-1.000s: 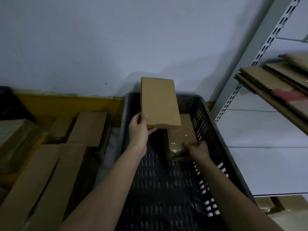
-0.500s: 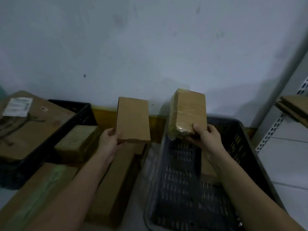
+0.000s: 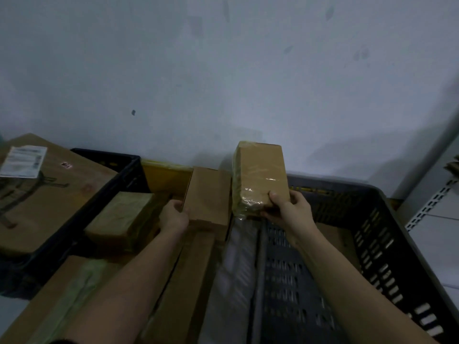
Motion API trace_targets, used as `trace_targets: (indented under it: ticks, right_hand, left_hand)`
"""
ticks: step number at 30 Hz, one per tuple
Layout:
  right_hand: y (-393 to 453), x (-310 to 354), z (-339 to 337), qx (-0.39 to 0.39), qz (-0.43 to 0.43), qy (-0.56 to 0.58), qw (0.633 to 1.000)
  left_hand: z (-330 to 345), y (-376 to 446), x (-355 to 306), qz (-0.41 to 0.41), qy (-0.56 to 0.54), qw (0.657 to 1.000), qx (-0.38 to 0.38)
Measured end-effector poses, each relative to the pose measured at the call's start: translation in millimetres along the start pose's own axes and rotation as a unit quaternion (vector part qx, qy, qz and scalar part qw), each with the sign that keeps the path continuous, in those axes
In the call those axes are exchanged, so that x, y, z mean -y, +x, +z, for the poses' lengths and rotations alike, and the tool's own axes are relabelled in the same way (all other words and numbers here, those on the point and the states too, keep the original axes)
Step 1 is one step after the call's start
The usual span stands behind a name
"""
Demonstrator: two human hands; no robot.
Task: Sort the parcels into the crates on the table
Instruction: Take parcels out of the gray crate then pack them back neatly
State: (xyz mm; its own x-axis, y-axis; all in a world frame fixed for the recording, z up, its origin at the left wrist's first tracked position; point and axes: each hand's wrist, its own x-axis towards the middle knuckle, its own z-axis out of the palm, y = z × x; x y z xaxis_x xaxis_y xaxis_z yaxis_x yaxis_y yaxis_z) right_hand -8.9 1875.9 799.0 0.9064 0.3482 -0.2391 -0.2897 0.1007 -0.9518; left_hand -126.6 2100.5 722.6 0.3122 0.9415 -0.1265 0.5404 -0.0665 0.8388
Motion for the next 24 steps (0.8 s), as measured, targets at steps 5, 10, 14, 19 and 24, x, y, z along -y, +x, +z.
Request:
trace_targets:
  ticks: [5, 10, 14, 19, 24]
  right_hand:
    - [-4.9, 2.4, 14.4, -0.006, 0.001, -0.001, 1.0]
    - [-13.2, -6.6, 32.3, 0.004, -0.008, 0.001, 1.0]
    - [-21.3, -15.8, 53.6, 0.004, -0.015, 0.028, 0.999]
    - [-41.9, -35.6, 94.7, 0.014, 0.013, 0.003, 1.0]
    - [-64.9, -72.9, 127.3, 0.037, 0.054, -0.053, 0.996]
  left_hand:
    - [24.6, 24.0, 12.7, 0.069, 0.12, 0.99, 0.026]
    - [36.2, 37.3, 31.9, 0.112, 0.267, 0.956, 0.055]
    - [15.4, 41.1, 37.3, 0.162, 0.242, 0.949, 0.124]
    - [-69.9, 39.9, 50.1, 0.244, 0.111, 0.957, 0.112]
    - [-154.0, 41.7, 100.2, 0.288, 0.152, 0.938, 0.117]
